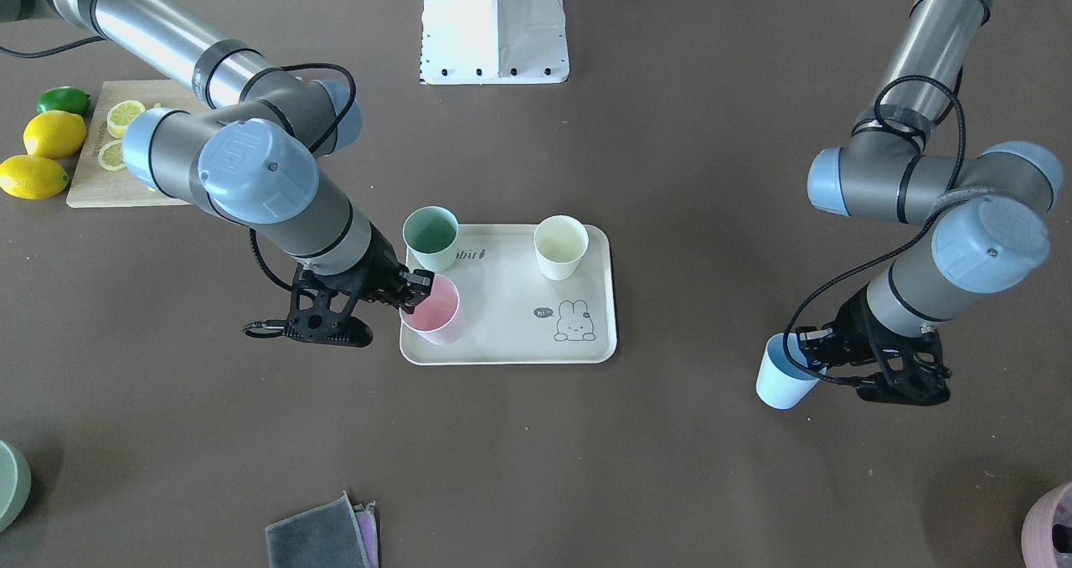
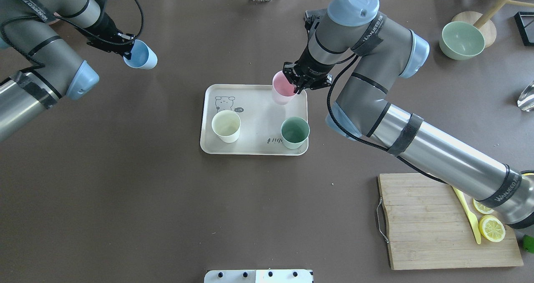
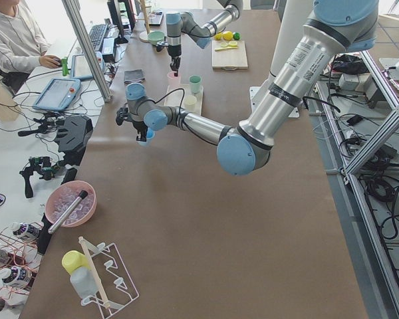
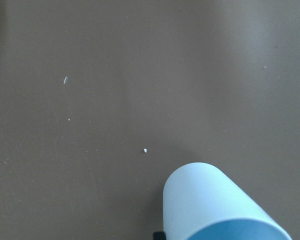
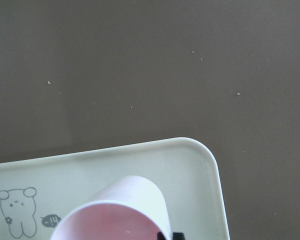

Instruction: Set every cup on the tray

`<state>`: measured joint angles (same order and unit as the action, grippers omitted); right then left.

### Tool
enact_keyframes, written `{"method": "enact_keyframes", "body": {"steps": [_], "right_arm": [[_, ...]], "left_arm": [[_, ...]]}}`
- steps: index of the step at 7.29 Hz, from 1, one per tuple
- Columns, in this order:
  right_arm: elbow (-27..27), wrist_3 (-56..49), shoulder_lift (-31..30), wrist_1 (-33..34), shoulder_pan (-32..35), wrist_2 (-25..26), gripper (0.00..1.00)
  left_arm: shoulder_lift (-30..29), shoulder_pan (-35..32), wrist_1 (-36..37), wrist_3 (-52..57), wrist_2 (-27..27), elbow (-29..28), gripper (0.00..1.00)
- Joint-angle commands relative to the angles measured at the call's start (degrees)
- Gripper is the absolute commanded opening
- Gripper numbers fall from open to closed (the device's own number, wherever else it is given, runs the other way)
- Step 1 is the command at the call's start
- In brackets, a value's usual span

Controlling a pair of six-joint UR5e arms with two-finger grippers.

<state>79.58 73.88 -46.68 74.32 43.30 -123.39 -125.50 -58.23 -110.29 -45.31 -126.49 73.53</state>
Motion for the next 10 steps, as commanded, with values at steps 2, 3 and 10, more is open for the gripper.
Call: {"method": "enact_keyframes", "body": {"steps": [2, 3, 10], "right_arm": [[1.45, -0.41, -0.33, 0.12, -1.28, 2.46, 1.0], [3.11, -0.75, -1.29, 0.38, -0.41, 2.02, 1.0], [12.7, -7.85, -12.71, 0.82, 6.08, -3.51, 1.0]], "left_arm": [[-3.95, 7.74, 0.34, -14.23, -0.07, 5.55, 0.0], [-5.7, 11.87, 0.26, -18.63, 0.8, 6.18, 0.0], [-0.4, 6.68, 0.34, -12.24, -3.97, 9.77, 0.98]]}}
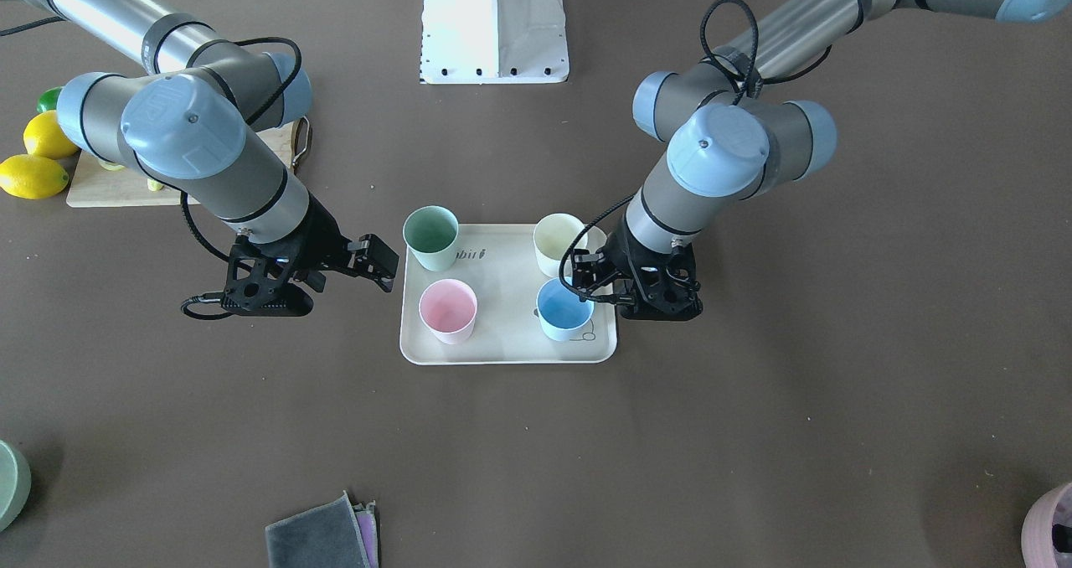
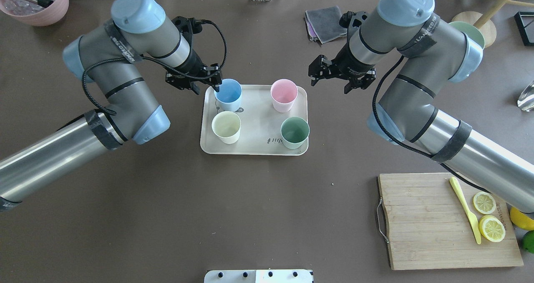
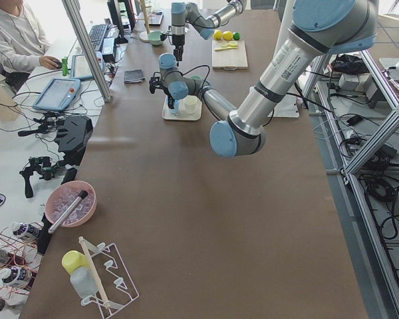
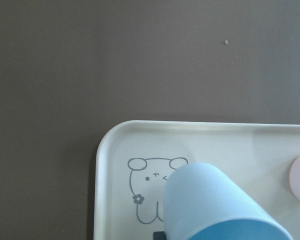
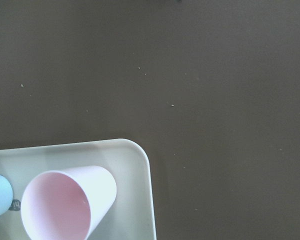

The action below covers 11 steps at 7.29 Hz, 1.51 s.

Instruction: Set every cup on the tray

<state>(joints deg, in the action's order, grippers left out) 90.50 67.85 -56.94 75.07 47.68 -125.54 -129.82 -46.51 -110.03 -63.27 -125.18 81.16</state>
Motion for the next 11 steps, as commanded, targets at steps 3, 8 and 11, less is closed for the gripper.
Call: {"method": "enact_keyframes", "body": {"steps": [3, 8, 11], "right_arm": [[7.3, -12.6, -12.45, -0.01, 6.62, -2.34, 1.0], [9.96, -43.2, -30.75, 0.07, 23.66, -9.98, 1.0], [9.79, -47.37, -32.8, 0.86, 26.85, -10.07, 1.0]], "left_arm": [[17.72, -13.14, 0.08, 21.55, -6.22, 8.92, 0.98], [33.04, -35.27, 7.08, 63.38, -11.39, 7.18, 0.98], [38.85, -39.0, 6.67, 72.15, -11.06, 6.29, 0.98]]}}
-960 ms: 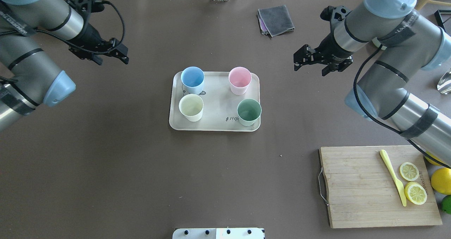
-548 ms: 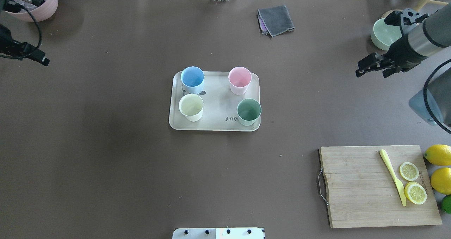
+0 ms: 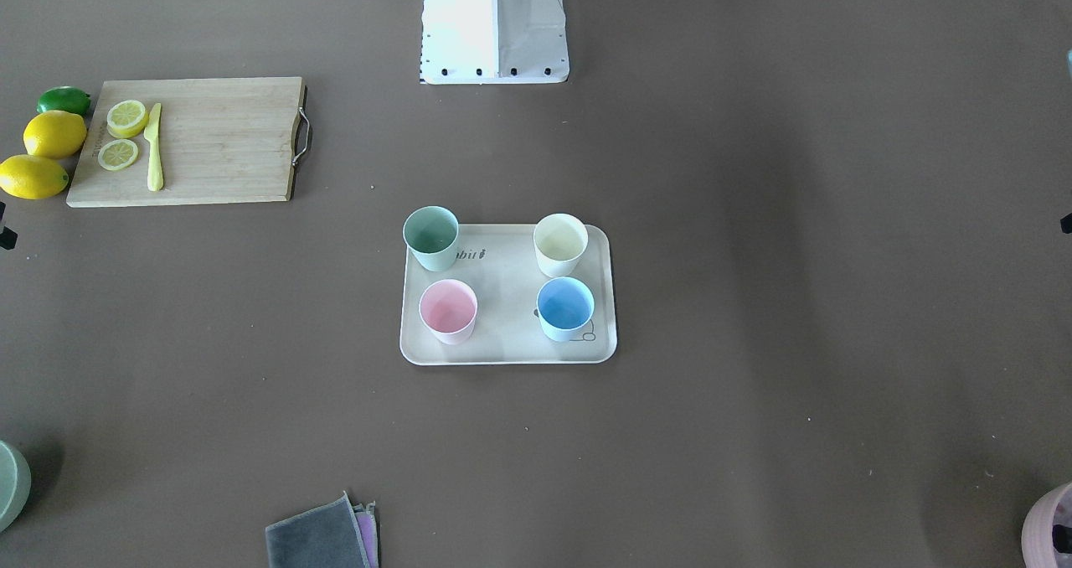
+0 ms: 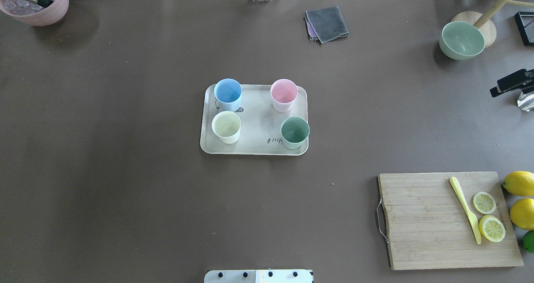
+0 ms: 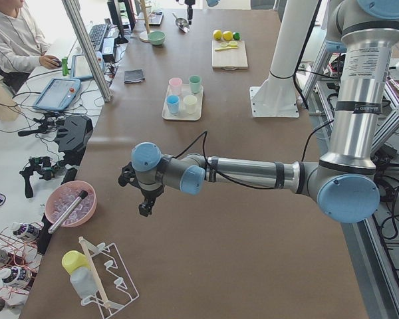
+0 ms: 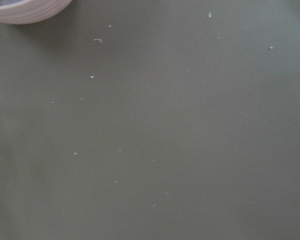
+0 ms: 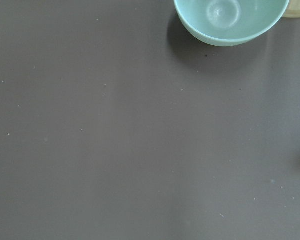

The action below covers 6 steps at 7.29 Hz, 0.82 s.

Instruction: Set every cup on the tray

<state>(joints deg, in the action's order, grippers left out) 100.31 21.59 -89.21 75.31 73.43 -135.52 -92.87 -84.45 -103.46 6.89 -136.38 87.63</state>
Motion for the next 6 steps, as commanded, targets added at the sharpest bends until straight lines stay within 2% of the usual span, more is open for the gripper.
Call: {"method": "enact_keyframes", "body": {"steps": [1, 3, 6], "right_arm": [[0.23, -3.11, -0.44, 2.28, 2.06, -0.09, 1.0], [0.24, -5.68, -0.44, 4.32, 2.95, -0.01, 1.0], [0.15, -5.68, -0.35, 4.41, 2.6, -0.01, 1.0]], "left_arm": [[2.17, -1.06, 0.1, 1.73, 0.94, -0.1, 0.98], [1.91, -1.06, 0.28, -3.34, 1.29, 0.08, 0.98], [0.94, -1.06, 2.46, -3.72, 0.95, 0.43, 0.98]]}}
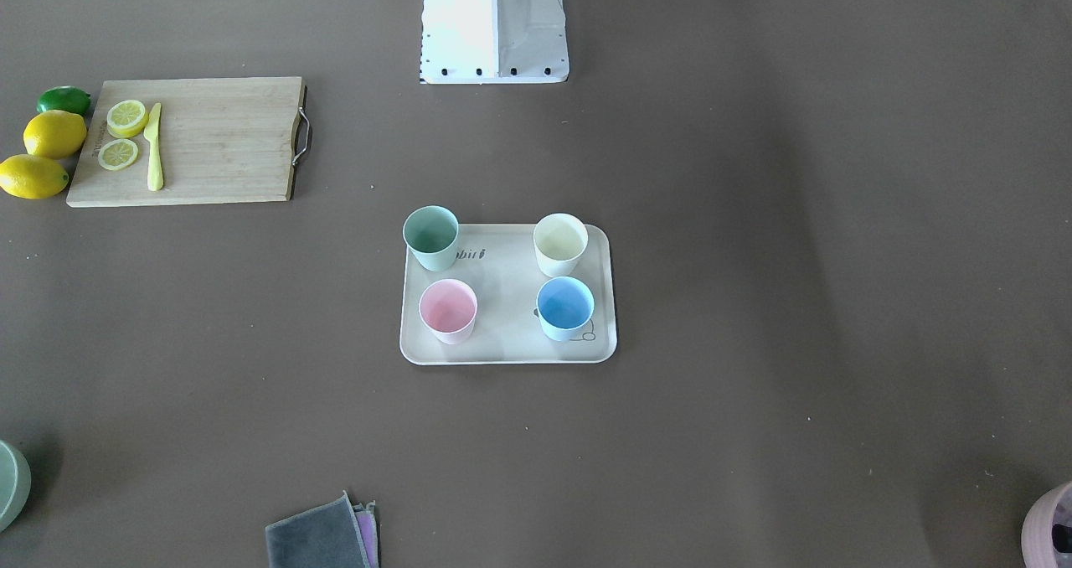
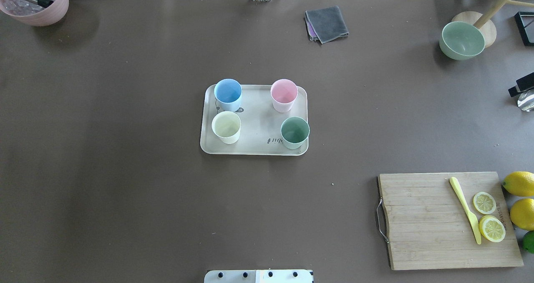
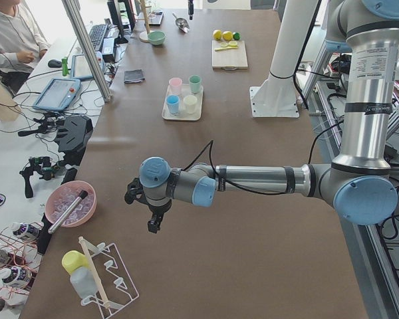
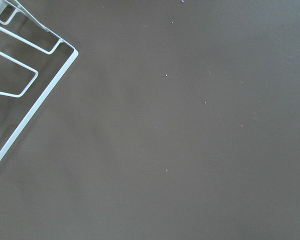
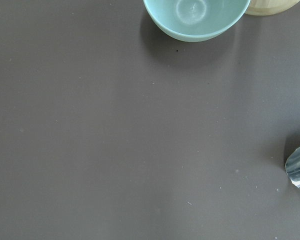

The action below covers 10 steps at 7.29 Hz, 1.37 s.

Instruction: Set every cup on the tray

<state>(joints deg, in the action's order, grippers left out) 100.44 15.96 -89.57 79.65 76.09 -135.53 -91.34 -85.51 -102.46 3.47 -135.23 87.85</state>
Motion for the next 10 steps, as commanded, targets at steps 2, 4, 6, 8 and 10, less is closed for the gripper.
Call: {"method": "enact_keyframes", "body": {"steps": [2, 4, 6, 8, 10], "right_arm": [[0.02, -0.05, -0.08, 0.07, -0.07, 0.0, 1.0], [-0.15, -0.05, -0.08, 0.07, -0.07, 0.0, 1.0], [-0.16, -0.05, -0.16, 0.07, -0.07, 0.0, 1.0], [0.11, -0.05, -0.17, 0.07, 0.02, 0.0, 1.0], [0.11, -0.05, -0.17, 0.07, 0.02, 0.0, 1.0]], "left_arm": [[-0.68, 0.0, 2.97, -0.21, -0.12, 1.44, 0.98], [0.02, -0.09, 2.8, 0.48, -0.38, 1.88, 0.98], [0.99, -0.18, 2.62, 0.49, -0.21, 3.37, 0.98], [0.82, -0.01, 2.62, 0.58, 0.22, 3.99, 0.98], [0.99, -0.09, 2.62, 0.58, 0.23, 3.82, 0.98]]}}
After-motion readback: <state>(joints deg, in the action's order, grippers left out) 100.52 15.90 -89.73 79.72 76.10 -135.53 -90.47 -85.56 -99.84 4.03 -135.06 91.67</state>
